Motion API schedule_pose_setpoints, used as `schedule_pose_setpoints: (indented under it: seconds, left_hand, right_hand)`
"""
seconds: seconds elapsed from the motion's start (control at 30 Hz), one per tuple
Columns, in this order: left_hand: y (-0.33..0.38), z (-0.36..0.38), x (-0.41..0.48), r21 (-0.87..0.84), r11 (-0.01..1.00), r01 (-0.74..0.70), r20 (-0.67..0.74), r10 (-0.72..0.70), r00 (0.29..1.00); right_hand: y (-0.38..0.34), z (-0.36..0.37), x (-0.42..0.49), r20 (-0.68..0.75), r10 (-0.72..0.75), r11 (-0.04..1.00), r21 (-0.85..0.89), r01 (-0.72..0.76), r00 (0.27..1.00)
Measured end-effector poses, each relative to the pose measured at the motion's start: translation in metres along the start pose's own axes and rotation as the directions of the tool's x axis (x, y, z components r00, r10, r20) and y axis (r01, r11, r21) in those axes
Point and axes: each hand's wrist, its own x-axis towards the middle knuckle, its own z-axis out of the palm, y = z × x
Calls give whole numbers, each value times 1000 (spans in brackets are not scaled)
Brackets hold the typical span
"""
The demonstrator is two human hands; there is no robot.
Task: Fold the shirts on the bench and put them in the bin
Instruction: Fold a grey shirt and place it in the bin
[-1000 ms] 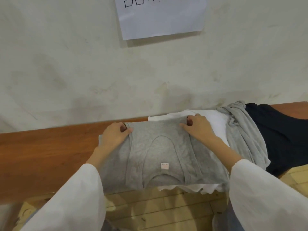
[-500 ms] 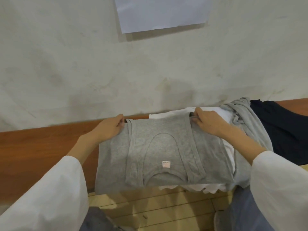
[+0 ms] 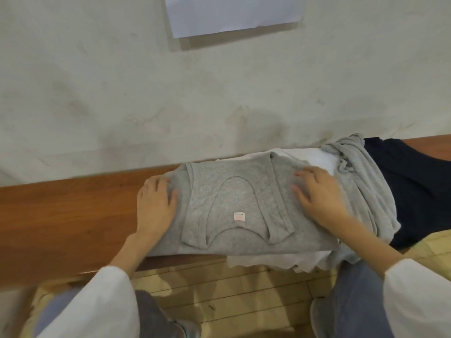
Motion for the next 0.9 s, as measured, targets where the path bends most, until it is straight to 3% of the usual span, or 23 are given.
schedule_pose_setpoints:
  seconds: [0.07,0.13,0.23,0.3,0.4,0.5,0.67,0.8,0.9]
  left_hand:
    - [10,-1,-27,52,991,-121,84,117,990]
    - [23,0,-45,28,984,-174,200,165,966]
    - [30,6,-58,65,981,-185,319,155,935]
    - [32,3,-60,75,985,-153,331,120,936]
    - [41,-14,-70,-36,997,-63,207,69,976]
    - [42,-18,-89,-82,981,-176,156,188,970]
    - [30,-16,-82,-33,936,-351,95,352,931]
    - [38,-34,-80,-89,933,-349,-2,350,937]
    - [37,-38,-88,-103,919,-381,69,389,919]
  right_hand:
    - [2,2,-18,147,-109,993,-24,114,983]
    - [-6,2,-26,197,-119,992,-16,124,973]
    - [-19,9,-41,270,-178,974,-86,208,946]
    - [-21,6,-44,327,-145,977,-102,187,934]
    - [-40,-10,-45,219,-161,986,-8,166,962]
    - [-62,-10,-66,156,-251,966,100,238,955]
    - [-72,0,-68,65,-189,974,141,178,980]
    - [-78,-16,-65,-41,-168,964,201,173,985]
    - [-79,-24,-76,-13,-176,965,193,175,984]
